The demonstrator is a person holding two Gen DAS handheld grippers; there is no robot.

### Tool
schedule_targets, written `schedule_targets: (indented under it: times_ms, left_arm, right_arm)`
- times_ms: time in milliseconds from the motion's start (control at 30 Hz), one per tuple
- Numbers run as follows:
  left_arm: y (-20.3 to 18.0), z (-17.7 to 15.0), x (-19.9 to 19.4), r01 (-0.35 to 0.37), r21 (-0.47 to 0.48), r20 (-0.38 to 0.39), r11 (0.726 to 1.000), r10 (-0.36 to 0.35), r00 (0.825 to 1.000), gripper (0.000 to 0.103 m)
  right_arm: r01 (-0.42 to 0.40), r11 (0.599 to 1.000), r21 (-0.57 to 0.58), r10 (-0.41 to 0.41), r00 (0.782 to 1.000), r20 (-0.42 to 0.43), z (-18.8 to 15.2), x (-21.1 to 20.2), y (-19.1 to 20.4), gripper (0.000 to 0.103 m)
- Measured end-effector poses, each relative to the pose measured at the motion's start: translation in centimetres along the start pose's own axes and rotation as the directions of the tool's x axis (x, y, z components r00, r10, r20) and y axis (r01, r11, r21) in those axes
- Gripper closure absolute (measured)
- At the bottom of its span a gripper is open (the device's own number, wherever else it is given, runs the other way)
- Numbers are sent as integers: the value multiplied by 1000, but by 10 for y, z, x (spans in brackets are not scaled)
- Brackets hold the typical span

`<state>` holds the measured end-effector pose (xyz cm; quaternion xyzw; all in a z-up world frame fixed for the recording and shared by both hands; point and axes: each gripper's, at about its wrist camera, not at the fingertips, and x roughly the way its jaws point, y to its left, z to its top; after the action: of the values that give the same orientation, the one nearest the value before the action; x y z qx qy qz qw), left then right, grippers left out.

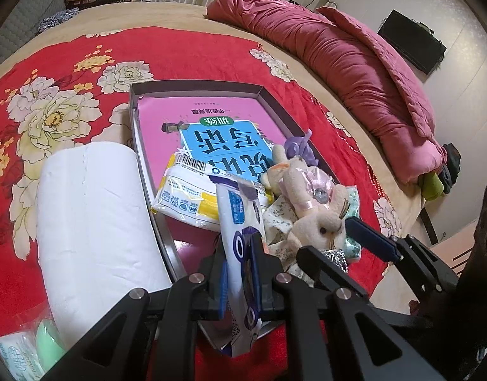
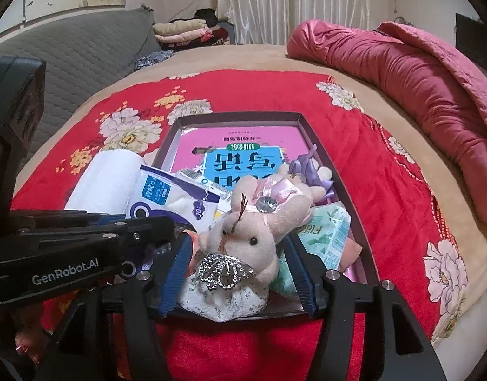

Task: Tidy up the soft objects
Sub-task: 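Lower the blue packet and bagged bunny into the tray with both tools, then open both tools to release the packet and bunny, then raise them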

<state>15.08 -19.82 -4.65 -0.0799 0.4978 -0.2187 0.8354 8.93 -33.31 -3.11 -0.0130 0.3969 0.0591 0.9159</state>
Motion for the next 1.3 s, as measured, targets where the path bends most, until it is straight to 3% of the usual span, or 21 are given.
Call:
schedule_targets:
  times_ms: [233,600,833,1300]
  left_arm:
    - [2,1,0,11,-14,-3,1000,-11,1000,90]
    - [-3,3,3,-14,0,-5,1000,14,1000,90]
    - [-8,10,11,-24,14,-4,1000,24,1000,90]
    - [-8,12,16,-20,17,-27,1000,21,999,88]
  right_arm:
    - [26,1000,5,-26,998,52,-1,-14,-2,30]
    - [136,989,58,-140,988,65,-1,-22,-16,30]
    - [148,980,135,-155,987,50,-2,-21,-33,30]
    - [163,981,109,-166,986,14,-3,-11,-28,30]
